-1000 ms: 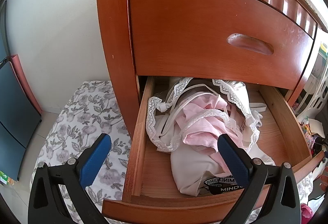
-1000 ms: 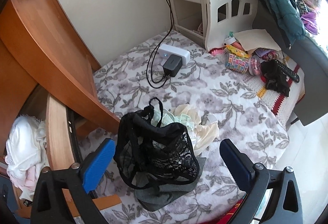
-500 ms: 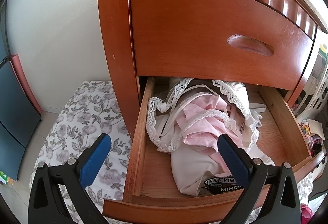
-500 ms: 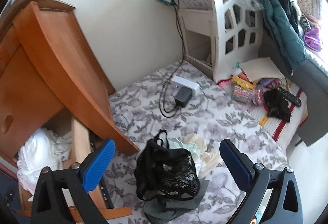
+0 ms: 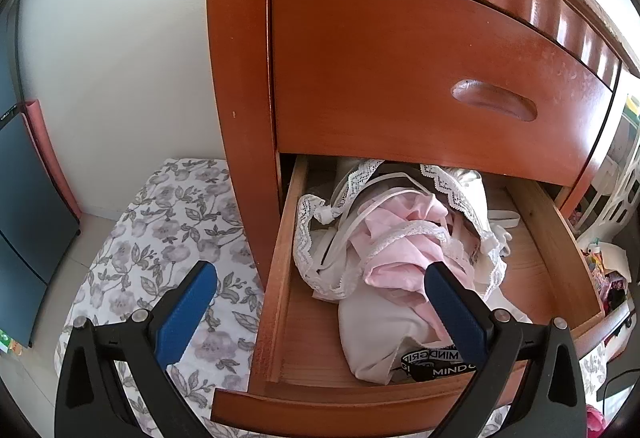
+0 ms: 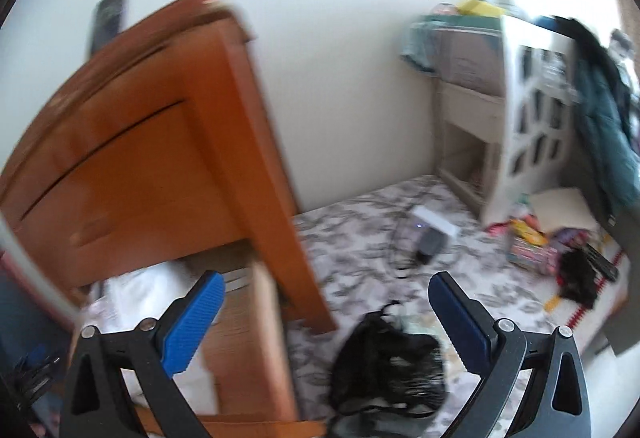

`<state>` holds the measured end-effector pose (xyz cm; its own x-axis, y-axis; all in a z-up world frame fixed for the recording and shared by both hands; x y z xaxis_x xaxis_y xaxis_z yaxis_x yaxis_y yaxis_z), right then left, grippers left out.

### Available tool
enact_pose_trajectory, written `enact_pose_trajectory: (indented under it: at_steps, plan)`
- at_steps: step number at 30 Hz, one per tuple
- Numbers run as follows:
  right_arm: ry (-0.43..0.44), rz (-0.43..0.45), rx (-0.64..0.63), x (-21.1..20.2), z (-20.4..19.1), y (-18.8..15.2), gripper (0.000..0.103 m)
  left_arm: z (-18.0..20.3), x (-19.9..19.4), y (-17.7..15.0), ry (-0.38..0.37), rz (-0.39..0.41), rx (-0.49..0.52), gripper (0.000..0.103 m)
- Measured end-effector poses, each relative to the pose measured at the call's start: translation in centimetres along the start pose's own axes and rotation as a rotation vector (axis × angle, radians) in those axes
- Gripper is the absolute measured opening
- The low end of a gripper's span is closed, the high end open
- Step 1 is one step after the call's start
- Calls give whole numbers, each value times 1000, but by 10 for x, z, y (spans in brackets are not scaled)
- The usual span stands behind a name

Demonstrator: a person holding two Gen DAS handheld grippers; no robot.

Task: Take underwear out of drawer
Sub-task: 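Move the right gripper back into the drawer toward the pink garment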

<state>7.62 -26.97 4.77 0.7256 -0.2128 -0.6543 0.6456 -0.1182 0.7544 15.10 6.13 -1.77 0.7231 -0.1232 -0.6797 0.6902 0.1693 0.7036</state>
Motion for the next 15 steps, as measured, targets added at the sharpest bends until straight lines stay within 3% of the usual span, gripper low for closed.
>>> enact_pose_trajectory:
  at_steps: [6, 13, 15]
  plan:
    - [126, 11, -106, -3, -58, 10, 103, -4, -1, 1, -2, 6, -13, 103]
    - [88, 46, -263, -5, -110, 13, 103, -6, -1, 3, -5, 6, -24, 103]
    - [118, 11, -287, 2, -121, 13, 103, -7, -1, 3, -7, 7, -28, 103]
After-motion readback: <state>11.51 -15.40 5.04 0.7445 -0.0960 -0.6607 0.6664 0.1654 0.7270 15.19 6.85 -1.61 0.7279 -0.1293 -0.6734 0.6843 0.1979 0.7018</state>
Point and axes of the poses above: each gripper's, at about its wrist camera, not at the fingertips, and x roughly the way its jaws point, z to its right, y to its top, the point moved 5 cm from there along x, roughly the way its jaws point, and after that the axes turned 14 degrees about -x, right-handed, at the moved point
